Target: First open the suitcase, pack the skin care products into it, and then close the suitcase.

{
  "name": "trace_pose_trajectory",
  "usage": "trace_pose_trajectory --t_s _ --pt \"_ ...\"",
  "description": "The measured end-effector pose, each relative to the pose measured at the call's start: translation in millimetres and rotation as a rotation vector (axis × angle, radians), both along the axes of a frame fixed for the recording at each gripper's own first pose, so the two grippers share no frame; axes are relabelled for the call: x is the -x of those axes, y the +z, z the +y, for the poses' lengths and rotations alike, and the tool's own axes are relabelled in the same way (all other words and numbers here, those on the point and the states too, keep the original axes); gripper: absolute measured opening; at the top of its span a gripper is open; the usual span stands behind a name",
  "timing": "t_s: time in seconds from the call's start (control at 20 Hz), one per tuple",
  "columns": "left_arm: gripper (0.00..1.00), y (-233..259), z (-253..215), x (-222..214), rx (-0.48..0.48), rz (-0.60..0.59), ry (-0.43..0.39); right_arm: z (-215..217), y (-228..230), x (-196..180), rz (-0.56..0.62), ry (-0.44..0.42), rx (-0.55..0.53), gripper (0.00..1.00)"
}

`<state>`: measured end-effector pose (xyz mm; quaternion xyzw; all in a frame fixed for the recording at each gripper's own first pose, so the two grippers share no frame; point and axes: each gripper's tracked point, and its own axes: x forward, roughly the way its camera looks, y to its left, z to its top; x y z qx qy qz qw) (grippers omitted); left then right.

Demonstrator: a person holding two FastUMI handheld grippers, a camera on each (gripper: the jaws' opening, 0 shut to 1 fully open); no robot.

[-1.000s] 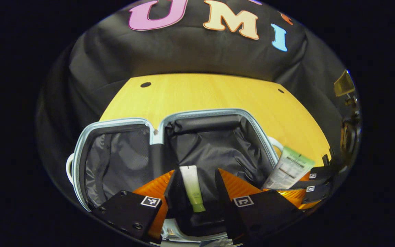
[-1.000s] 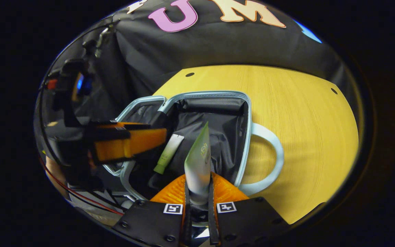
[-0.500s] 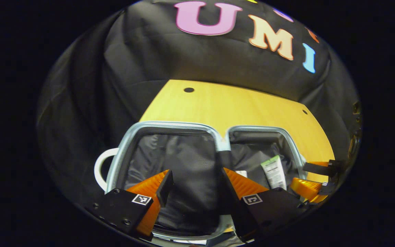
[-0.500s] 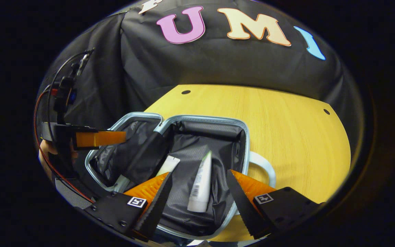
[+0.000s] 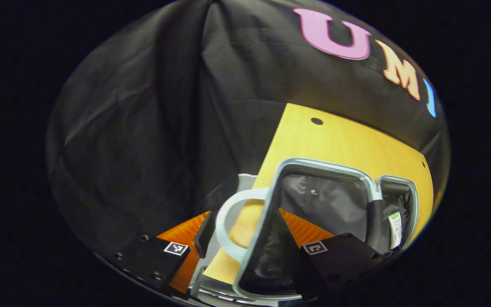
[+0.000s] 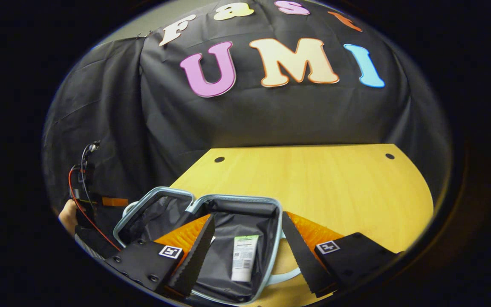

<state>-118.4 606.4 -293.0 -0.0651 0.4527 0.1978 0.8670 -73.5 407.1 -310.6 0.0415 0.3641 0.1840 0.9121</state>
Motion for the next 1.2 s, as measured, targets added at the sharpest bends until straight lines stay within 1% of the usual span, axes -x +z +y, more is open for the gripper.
trace_pose_trajectory --t_s 0.1,0.25,0.35,0.4,0.45,0.5,0.55,0.6,0.65,0.7,0.75,0.85,0.9,1.0,1.2 --pt "0.82 -21 9 3 0.026 0.027 0.030 -14 0 -5 -0.003 -0.027 0.024 0.98" --pt "0.79 -38 21 5 0.067 0.050 0.048 -28 1 -4 -0.005 -0.052 0.046 0.98" --pt "0.74 -44 31 9 0.078 0.079 0.060 -32 0 0 -0.002 -0.054 0.059 0.98" --pt "0.70 -48 37 11 0.077 0.095 0.066 -33 -1 1 -0.002 -0.050 0.068 0.98" --pt "0.59 -52 43 11 0.076 0.105 0.074 -35 -1 2 -0.004 -0.047 0.076 0.98" --pt "0.54 -55 45 11 0.095 0.112 0.081 -38 0 2 -0.010 -0.046 0.082 0.98" --pt "0.38 -59 45 13 0.116 0.121 0.090 -40 1 1 -0.017 -0.047 0.086 0.98" --pt "0.33 -62 44 13 0.135 0.125 0.091 -42 2 0 -0.021 -0.050 0.088 0.98" --pt "0.22 -60 46 15 0.140 0.130 0.093 -45 3 1 -0.024 -0.052 0.086 0.98" --pt "0.13 -52 50 15 0.137 0.123 0.099 -48 4 0 -0.026 -0.054 0.086 0.98" --pt "0.08 -41 50 10 0.134 0.105 0.097 -53 5 -2 -0.031 -0.057 0.090 0.98" --pt "0.02 -23 44 8 0.098 0.082 0.071 -60 6 -4 -0.035 -0.060 0.091 0.98" --pt "0.01 -20 42 8 0.069 0.074 0.059 -64 7 -5 -0.040 -0.059 0.088 0.98" --pt "0.01 -4 35 2 0.041 0.040 0.042 -68 7 -10 -0.045 -0.044 0.082 0.97" --pt "0.01 38 28 1 0.011 -0.045 0.050 -87 11 -19 -0.067 -0.031 0.064 0.98"
